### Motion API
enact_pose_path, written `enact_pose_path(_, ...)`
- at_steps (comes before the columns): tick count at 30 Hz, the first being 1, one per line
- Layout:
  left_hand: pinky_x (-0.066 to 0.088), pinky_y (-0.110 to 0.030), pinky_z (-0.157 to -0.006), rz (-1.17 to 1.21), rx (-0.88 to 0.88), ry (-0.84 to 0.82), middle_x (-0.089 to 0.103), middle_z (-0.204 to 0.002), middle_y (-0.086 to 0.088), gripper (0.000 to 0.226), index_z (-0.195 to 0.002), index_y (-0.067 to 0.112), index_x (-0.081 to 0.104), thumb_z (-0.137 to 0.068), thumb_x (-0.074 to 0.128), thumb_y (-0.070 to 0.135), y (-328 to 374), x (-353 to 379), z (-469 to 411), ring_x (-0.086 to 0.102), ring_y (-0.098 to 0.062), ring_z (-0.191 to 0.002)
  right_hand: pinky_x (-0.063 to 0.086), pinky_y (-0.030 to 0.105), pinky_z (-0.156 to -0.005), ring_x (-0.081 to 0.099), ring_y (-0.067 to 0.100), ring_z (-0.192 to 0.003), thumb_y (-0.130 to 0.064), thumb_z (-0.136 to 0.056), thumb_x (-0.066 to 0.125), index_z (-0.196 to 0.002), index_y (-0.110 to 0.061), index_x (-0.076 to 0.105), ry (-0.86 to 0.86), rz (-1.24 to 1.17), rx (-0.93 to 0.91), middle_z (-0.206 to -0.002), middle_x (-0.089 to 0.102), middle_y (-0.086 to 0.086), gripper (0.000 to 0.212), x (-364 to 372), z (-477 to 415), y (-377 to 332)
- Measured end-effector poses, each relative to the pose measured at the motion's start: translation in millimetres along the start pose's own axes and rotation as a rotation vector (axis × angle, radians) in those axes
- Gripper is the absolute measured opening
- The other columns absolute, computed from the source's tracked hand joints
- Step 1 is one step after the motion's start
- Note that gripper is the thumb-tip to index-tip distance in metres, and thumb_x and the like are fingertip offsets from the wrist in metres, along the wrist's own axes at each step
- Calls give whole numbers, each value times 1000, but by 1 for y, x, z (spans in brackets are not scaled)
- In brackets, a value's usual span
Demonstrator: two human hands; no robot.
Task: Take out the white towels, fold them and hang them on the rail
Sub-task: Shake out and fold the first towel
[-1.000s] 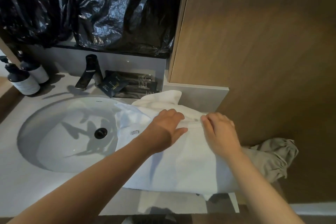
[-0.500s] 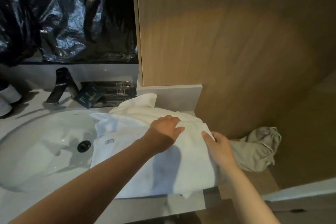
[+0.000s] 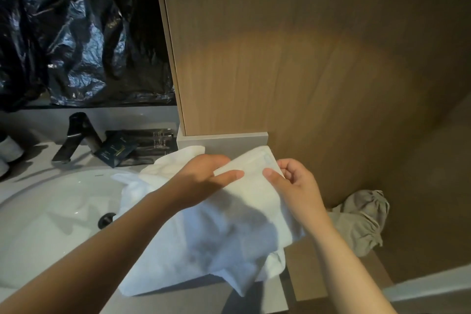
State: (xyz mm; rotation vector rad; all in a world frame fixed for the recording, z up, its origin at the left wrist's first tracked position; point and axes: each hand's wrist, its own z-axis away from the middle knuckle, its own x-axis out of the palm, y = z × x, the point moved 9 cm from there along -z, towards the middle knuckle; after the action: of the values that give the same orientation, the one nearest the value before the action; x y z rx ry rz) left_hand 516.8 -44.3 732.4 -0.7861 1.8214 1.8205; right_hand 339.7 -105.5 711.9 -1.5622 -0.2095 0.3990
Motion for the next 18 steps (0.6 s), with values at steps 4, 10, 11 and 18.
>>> enact_pose_path(4, 42, -18, -61, -7, 84, 146, 63, -77, 7, 35, -78, 24, 64, -90, 54, 55, 19, -33, 5, 59, -8, -72, 42, 27, -60, 54, 13, -63, -24, -88, 72, -87, -8, 65, -105, 69, -70, -68, 61, 3, 17, 3, -10, -45)
enact_pose_path(10, 32, -20, -57, -93, 96, 292, 49, -71, 10, 35, -60, 33, 50, -91, 57, 47, 34, -80, -14, 50, -1, -63, 40, 33, -61, 48, 20, -62, -21, -89, 69, -85, -2, 62, -206, 206, -163, -66, 51, 17, 20, 7, -23, -109)
enact_pose_path(11, 33, -23, -58, -97, 95, 308, 48, -71, 7, 36, -60, 30, 50, -92, 57, 45, 37, -87, -17, 48, -2, -62, 40, 33, -60, 48, 21, -61, -21, -89, 69, -86, 0, 61, -218, 216, -180, -66, 51, 20, 22, 10, -24, -120)
enact_pose_path(18, 39, -12, -65, -75, 136, 625, 53, -93, 15, 9, -85, 39, 59, -85, 67, 45, 86, -164, -21, 54, -4, -77, 46, 15, -49, 60, 6, -60, -17, -88, 70, -108, -15, 60, -135, 131, -256, -83, 65, -1, 22, 14, -46, -221)
